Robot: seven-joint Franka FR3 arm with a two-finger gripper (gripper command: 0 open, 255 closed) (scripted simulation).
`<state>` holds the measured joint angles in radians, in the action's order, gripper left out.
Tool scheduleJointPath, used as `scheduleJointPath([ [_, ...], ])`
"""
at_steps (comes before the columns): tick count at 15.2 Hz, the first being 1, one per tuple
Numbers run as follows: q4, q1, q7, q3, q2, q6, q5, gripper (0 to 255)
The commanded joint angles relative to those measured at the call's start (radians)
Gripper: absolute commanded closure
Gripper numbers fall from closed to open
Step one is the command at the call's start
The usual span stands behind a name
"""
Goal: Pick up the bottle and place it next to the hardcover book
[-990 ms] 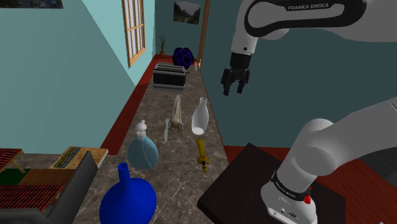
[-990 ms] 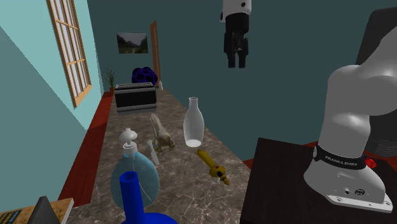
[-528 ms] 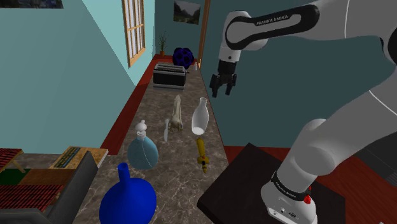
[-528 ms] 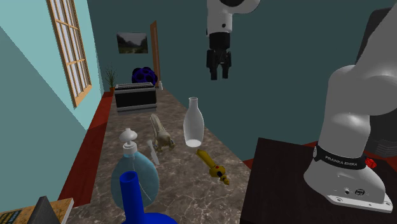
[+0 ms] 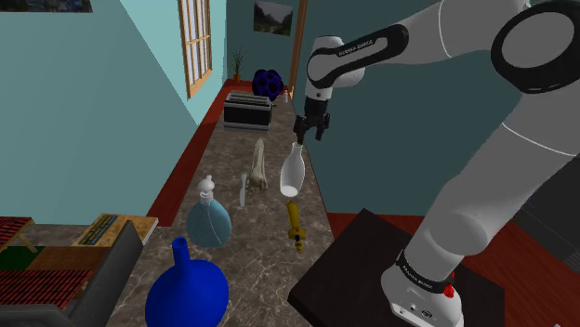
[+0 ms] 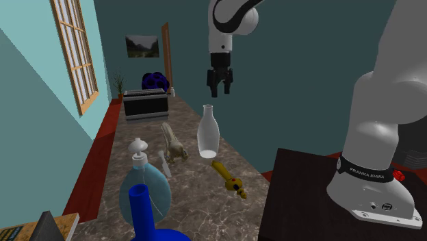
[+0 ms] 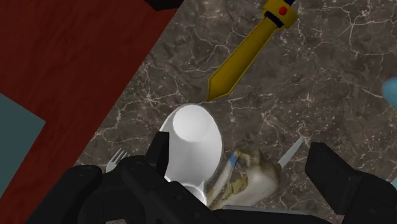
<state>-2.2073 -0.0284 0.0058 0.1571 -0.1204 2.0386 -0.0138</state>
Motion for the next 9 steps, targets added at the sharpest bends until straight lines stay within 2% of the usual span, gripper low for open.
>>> scheduleJointPath([
  [1, 0.049, -0.005, -0.015, 0.009, 0.078, 0.038, -0.002, 0],
  [7, 0.214, -0.026, -0.054, 0.026, 0.293, 0.114, -0.018, 0],
  [9, 0.215, -0.028, -0.057, 0.026, 0.308, 0.129, -0.02, 0],
])
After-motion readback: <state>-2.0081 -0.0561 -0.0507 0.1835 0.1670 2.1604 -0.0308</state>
